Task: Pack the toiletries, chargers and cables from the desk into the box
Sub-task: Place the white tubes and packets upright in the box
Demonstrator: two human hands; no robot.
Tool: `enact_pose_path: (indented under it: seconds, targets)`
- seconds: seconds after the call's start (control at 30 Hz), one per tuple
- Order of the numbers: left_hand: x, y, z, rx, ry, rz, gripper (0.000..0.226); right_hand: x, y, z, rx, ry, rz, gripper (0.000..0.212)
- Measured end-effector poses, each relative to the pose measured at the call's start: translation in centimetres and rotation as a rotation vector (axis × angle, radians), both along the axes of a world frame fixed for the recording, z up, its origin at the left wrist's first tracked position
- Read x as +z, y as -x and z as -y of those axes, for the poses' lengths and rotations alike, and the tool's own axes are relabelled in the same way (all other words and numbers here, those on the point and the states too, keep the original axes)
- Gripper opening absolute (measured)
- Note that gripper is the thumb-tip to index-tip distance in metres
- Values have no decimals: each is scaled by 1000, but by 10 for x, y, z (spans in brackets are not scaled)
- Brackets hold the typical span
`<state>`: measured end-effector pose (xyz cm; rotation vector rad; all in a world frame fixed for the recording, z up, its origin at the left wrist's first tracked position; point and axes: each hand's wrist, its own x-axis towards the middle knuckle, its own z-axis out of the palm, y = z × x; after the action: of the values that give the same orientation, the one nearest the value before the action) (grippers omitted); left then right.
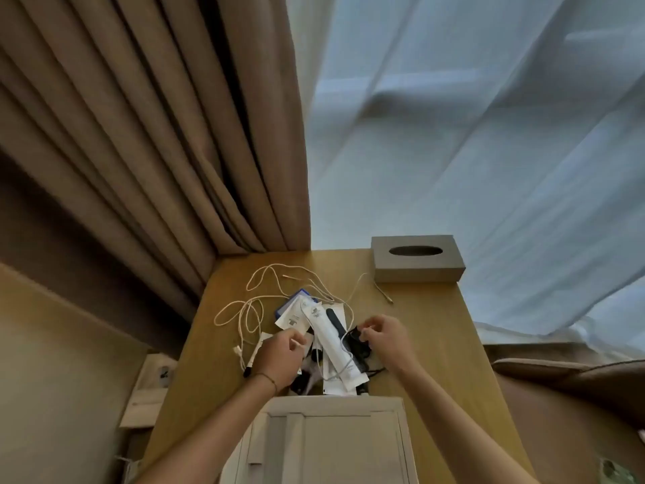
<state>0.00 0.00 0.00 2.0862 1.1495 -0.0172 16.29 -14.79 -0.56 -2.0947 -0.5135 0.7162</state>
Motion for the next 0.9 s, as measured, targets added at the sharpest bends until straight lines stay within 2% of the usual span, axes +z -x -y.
enact_pose_path:
  seconds: [0.17,0.3,0.43,0.57,0.67,0.73,0.83,0.9]
  targets:
    - [-6,-26,3,-35,-38,-91,17,-23,-5,-30,179,156,145,23]
    - [-14,-32,1,-20,-73,-148,18,-41,-1,-59,412,357,354,7]
    - [-21,-25,-6,39,-60,-144,16,-49,6,-83,562,572,531,23]
    - [-21,-11,-16,53,-108,-173,17,-52,10,-97,644,702,653,23]
    - [-19,-5,-16,40,-130,-168,18,-55,1,-97,566,659,541,18]
    - [-17,-5,-15,37,-119,-146,17,-56,-9,-92,421,557,298,17]
    - [-15,-10,-9,24,-73,-103,18,-51,-26,-78,142,293,-166,23]
    - [-14,-18,-2,-4,-58,-80,19,-44,-33,-67,-28,98,-333,24]
